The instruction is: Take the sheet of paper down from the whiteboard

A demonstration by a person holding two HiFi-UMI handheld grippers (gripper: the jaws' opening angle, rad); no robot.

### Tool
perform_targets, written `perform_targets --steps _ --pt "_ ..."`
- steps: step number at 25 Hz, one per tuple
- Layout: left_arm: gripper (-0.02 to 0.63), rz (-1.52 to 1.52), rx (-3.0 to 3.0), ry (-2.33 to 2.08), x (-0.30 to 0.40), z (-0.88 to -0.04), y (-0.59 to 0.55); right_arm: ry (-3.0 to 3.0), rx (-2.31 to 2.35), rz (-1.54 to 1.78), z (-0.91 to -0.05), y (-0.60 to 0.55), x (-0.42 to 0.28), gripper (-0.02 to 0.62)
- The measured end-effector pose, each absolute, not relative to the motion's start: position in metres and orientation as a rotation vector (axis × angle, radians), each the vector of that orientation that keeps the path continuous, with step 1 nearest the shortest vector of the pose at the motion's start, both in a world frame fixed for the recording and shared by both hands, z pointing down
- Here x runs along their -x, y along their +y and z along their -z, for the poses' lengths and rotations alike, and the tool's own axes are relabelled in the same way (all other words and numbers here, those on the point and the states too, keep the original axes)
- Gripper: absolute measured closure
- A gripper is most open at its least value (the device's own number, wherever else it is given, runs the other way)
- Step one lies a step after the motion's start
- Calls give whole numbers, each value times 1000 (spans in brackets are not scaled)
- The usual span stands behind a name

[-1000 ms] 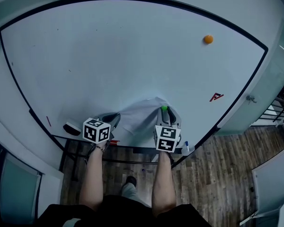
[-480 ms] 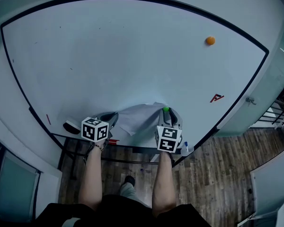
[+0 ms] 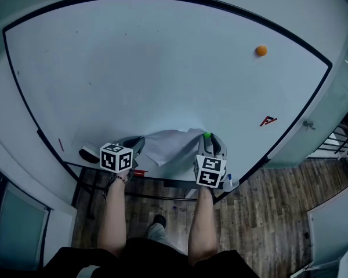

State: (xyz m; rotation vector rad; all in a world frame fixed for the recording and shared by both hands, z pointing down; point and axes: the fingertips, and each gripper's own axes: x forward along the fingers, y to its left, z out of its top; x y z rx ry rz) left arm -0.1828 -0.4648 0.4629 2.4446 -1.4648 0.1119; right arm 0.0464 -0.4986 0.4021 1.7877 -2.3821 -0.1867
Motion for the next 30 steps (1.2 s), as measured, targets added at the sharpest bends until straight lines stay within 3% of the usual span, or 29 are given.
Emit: perform_targets --steps 30 --pt "584 -179 -2407 -1596 212 -454 -445 -2400 -1794 133 -410 -493 -57 460"
